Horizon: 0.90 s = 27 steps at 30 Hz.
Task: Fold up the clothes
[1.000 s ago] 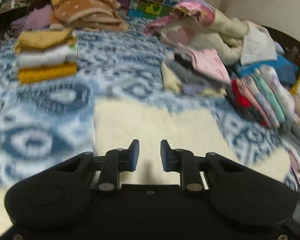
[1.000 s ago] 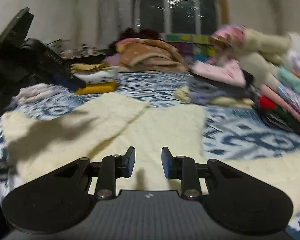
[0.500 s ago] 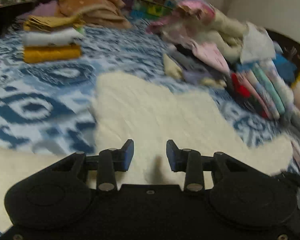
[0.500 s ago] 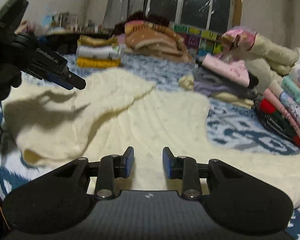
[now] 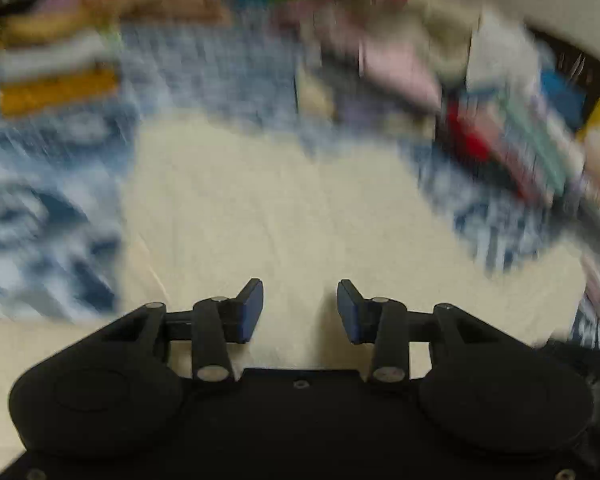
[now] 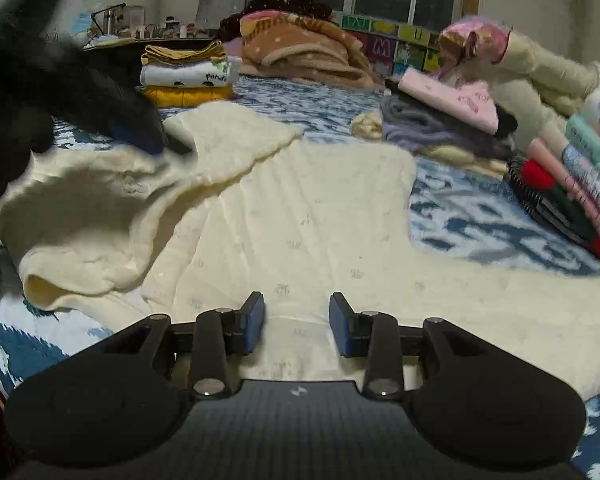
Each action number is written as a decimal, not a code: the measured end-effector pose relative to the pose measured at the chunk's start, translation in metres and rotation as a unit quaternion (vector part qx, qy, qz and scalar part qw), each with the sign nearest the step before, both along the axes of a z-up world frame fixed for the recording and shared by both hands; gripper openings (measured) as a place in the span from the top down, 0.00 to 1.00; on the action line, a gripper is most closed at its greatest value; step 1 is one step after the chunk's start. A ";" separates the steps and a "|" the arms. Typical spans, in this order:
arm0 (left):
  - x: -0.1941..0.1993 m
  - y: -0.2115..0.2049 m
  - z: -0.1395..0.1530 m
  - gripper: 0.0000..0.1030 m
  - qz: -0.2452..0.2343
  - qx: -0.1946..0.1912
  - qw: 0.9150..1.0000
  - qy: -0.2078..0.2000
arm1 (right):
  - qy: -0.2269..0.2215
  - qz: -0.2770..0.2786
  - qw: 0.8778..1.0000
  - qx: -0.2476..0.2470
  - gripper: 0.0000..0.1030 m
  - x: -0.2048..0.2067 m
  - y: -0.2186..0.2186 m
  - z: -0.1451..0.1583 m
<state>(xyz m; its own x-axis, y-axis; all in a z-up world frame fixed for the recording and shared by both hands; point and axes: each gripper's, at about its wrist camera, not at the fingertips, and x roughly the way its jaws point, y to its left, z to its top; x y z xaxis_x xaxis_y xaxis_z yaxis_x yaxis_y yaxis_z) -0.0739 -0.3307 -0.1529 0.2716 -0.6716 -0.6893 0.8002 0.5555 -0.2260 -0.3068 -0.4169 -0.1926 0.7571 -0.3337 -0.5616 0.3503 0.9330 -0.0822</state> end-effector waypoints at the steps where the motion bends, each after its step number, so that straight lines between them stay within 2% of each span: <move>1: 0.001 -0.005 -0.006 0.70 -0.001 0.019 1.000 -0.001 | -0.007 -0.002 1.000 -0.006 0.64 -0.003 0.001 0.004; 5: -0.010 0.022 0.024 0.71 -0.005 -0.041 0.999 -0.018 | -0.059 -0.026 0.998 0.010 0.65 -0.027 0.000 0.020; 8: -0.030 0.037 0.031 0.71 -0.010 -0.036 0.999 -0.037 | -0.090 -0.028 0.995 0.014 0.64 -0.039 -0.001 0.027; 9: -0.036 0.042 0.032 0.71 -0.012 -0.035 0.998 -0.041 | -0.086 -0.016 0.996 0.011 0.64 -0.037 0.002 0.026; 11: -0.045 0.034 0.020 0.71 -0.020 -0.033 0.999 -0.023 | -0.061 0.014 0.998 0.007 0.65 -0.026 0.012 0.017; 13: -0.054 0.014 -0.004 0.71 -0.051 -0.011 0.999 0.007 | -0.010 0.054 0.998 -0.004 0.71 -0.010 0.029 0.000; 15: -0.065 0.010 -0.019 0.71 -0.056 -0.006 0.998 0.002 | 0.009 0.074 0.996 -0.052 0.73 -0.003 0.048 -0.008; 19: -0.074 0.036 0.006 0.71 -0.063 -0.052 0.997 -0.011 | -0.021 0.084 0.995 -0.048 0.74 -0.018 0.054 0.003; 20: -0.071 0.046 0.011 0.71 -0.047 -0.060 0.997 -0.013 | -0.029 0.083 0.995 -0.049 0.74 -0.022 0.054 0.006; 23: -0.051 0.068 0.009 0.72 0.000 -0.105 0.994 0.038 | -0.045 0.072 0.996 -0.038 0.73 -0.027 0.052 0.009; 25: -0.050 0.057 -0.010 0.73 0.003 -0.071 0.996 0.047 | -0.004 0.080 0.997 -0.009 0.70 -0.017 0.048 -0.004; 26: -0.051 0.052 -0.019 0.74 0.004 -0.056 0.997 0.048 | -0.003 0.081 0.997 -0.012 0.70 -0.016 0.049 -0.003; 27: -0.056 0.050 -0.027 0.74 0.001 -0.054 0.998 0.033 | -0.002 0.083 0.996 -0.015 0.70 -0.015 0.050 -0.003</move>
